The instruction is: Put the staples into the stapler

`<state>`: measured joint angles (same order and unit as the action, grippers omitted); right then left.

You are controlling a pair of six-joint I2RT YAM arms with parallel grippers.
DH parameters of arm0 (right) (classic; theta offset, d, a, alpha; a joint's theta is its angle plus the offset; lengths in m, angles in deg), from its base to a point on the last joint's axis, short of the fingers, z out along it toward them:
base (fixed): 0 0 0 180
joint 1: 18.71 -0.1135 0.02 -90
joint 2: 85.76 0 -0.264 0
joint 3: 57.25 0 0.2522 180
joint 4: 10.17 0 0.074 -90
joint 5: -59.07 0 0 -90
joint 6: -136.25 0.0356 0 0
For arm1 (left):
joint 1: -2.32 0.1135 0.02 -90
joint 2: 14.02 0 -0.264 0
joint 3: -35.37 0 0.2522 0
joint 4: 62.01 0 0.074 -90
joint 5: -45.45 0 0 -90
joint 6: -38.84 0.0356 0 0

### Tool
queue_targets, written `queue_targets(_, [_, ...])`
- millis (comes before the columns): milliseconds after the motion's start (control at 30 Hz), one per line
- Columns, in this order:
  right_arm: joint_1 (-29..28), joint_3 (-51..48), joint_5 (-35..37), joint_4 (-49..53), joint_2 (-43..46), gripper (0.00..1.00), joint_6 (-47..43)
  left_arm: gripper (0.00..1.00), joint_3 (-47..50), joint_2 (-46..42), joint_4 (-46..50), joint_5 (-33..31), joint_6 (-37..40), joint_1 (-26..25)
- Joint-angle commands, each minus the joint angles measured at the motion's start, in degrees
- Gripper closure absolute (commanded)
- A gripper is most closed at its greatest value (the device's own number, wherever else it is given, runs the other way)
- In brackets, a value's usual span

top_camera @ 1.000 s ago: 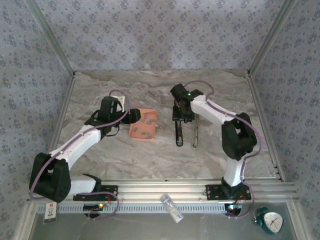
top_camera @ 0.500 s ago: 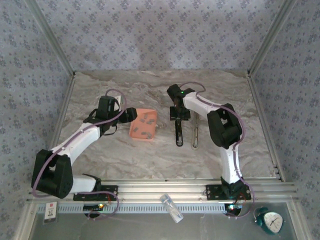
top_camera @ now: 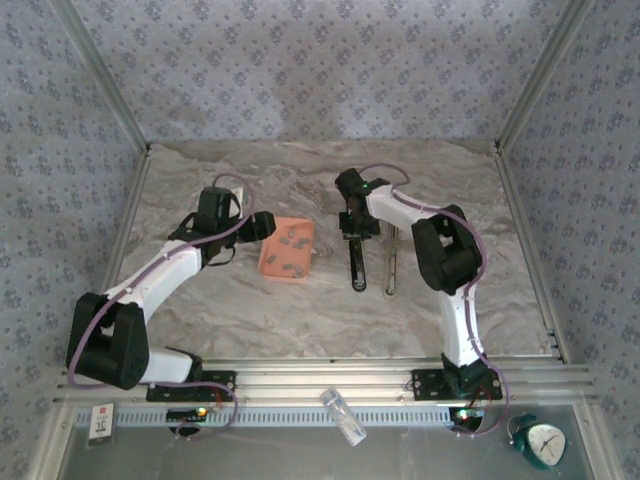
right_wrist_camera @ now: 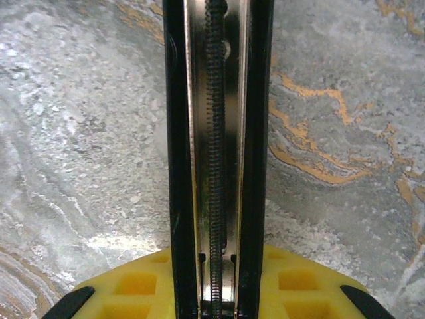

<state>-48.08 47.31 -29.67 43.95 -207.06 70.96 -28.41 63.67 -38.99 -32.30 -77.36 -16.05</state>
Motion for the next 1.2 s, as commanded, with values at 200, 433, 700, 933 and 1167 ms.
queue_targets(200, [-3.2,-12.2,-0.4,-11.0,13.0,0.91,-5.6,0.23,-1.1,-1.9,1.8,1.9,-0.1,0.4])
queue_targets(433, [-5.4,-21.8,-3.7,-20.5,21.3,0.93,-9.1,0.24,0.5,-3.7,1.0,6.5,1.4,1.0])
queue_targets(700, [-7.9,-29.3,-9.9,-28.1,27.7,0.94,-18.9,0.22,4.0,-8.3,-4.8,20.6,10.9,5.2])
queue_targets(933, [-12.9,-34.7,-14.7,-37.0,31.8,0.95,-31.1,0.28,-0.1,-9.8,9.7,39.3,38.9,6.4])
queue_targets(1167, [-16.0,-39.1,-18.6,-41.8,34.4,0.96,-37.4,0.29,-3.1,-11.2,26.4,41.8,65.1,6.7])
